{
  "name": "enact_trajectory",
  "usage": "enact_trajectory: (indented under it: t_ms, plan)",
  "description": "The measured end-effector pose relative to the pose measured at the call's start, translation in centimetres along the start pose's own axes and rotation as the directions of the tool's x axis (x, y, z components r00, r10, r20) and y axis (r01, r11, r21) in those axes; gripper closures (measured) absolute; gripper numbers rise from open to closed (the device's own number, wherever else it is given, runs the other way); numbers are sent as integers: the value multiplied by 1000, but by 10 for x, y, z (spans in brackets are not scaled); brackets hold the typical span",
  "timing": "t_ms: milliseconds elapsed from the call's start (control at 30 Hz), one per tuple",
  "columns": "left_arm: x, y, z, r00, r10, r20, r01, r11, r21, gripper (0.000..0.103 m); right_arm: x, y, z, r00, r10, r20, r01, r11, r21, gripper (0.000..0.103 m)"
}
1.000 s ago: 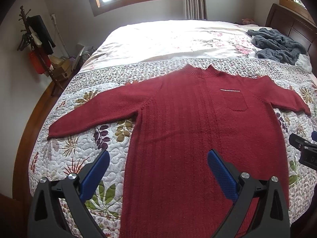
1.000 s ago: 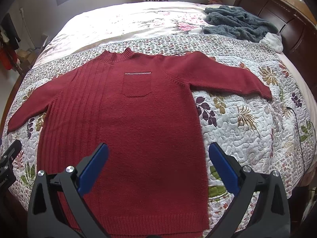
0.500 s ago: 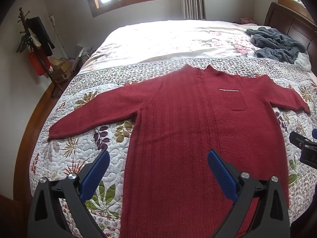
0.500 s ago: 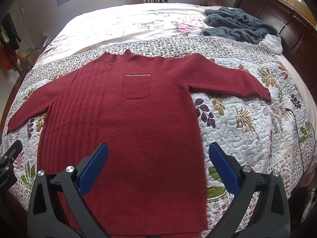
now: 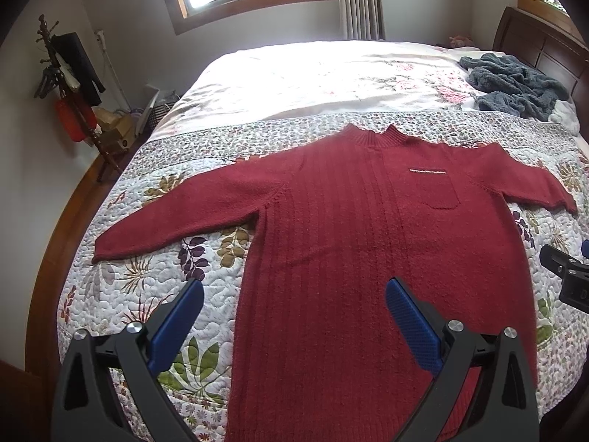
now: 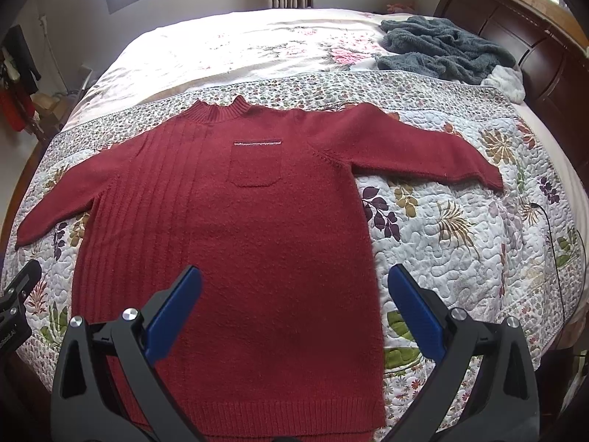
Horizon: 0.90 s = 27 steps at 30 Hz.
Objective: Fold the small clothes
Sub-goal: 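Grasp the red sweater's sleeve cuff with the right gripper and lift it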
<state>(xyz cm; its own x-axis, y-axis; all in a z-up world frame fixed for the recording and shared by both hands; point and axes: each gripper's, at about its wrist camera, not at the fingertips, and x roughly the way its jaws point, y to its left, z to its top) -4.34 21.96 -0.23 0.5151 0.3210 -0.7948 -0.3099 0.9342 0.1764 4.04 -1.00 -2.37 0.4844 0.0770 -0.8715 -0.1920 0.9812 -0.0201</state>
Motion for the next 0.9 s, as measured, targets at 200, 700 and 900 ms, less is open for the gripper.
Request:
enact_trajectory:
  t_ms: [200, 700, 900]
  plan:
    - [22, -2, 9, 999, -32, -26, 31, 999, -19, 4, 26, -35, 12, 995, 89, -54, -84, 992, 96, 4]
    - [104, -70, 109, 1000, -9, 12, 10, 998, -64, 4, 177, -299, 90, 963, 3, -270, 124, 884, 451, 7]
    - [127, -92, 119, 1000, -19, -7, 18, 999, -39, 4, 219, -331, 97, 952, 142, -270, 41, 816, 576, 33]
